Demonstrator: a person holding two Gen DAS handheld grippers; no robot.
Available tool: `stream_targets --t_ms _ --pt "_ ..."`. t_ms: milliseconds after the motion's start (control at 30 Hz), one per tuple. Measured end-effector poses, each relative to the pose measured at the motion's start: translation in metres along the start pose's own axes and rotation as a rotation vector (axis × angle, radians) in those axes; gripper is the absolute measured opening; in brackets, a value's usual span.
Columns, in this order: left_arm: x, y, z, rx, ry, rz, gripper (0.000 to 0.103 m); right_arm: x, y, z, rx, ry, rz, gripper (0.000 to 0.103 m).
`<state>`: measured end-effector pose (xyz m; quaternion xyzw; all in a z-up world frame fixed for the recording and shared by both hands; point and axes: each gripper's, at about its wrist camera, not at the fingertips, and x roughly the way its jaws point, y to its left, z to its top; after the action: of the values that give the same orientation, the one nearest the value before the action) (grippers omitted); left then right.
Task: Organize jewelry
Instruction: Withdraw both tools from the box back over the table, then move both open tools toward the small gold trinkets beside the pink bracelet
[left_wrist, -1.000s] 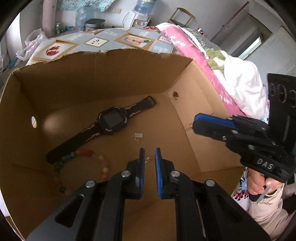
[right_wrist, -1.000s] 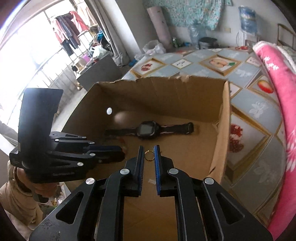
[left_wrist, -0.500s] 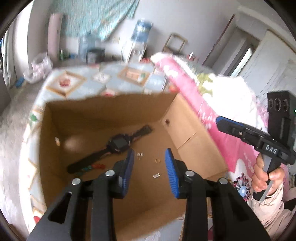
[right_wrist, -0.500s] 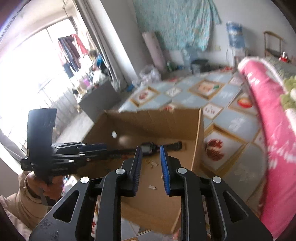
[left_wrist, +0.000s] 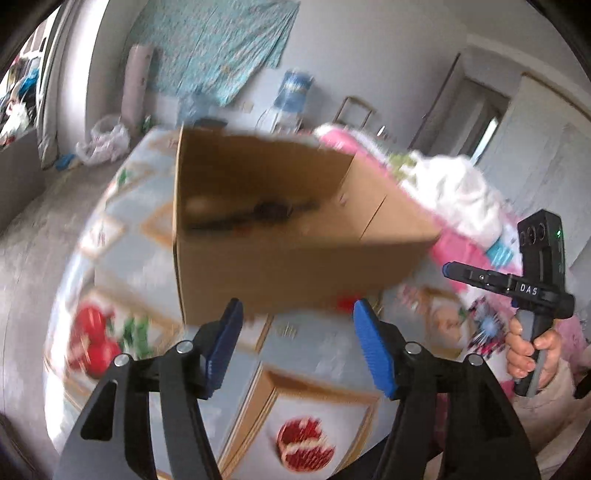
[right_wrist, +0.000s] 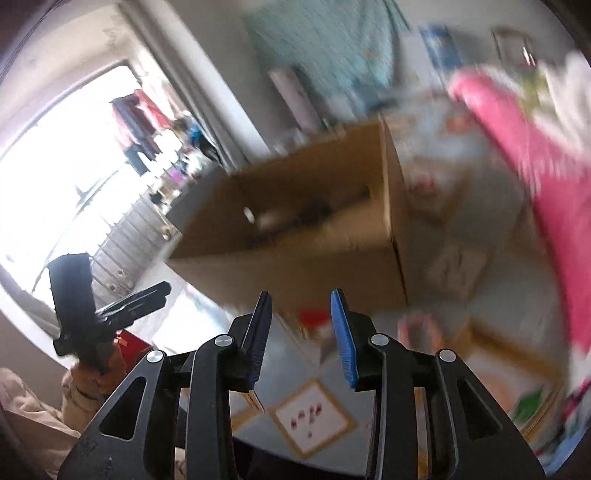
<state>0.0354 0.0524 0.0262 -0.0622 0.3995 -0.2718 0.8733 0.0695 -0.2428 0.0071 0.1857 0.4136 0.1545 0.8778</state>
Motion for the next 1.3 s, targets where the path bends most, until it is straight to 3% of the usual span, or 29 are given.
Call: stream_targets --t_ms 200,433,667,767,800,1000,1300 --pt "0.041 -0.008 -0.032 0.059 0.092 0.108 0.061 0.036 0.006 -0.010 -0.052 0.078 -0.132 0.034" --pt "0.060 -0.013 -0.041 0.131 0.111 0.161 0.061 0.064 0.022 -0.006 -0.221 0.097 -0.240 0.034" --pt "0.066 -0.015 -0.043 0.154 0.101 0.175 0.064 0.075 0.023 -0.004 -0.297 0.115 -0.247 0.033" --pt "0.066 -0.016 -0.045 0.167 0.095 0.179 0.065 0.080 0.023 -0.002 -0.323 0.135 -0.247 0.026" --pt "0.066 -0.016 -0.045 0.170 0.094 0.180 0.065 0.082 0.024 -0.003 -0.332 0.148 -0.247 0.019" --pt "0.068 -0.018 -0.048 0.182 0.083 0.184 0.065 0.081 0.029 -0.006 -0.342 0.162 -0.245 0.005" --pt "0.062 -0.020 -0.054 0.196 0.068 0.164 0.065 0.071 0.035 -0.027 -0.292 0.187 -0.197 0.004"
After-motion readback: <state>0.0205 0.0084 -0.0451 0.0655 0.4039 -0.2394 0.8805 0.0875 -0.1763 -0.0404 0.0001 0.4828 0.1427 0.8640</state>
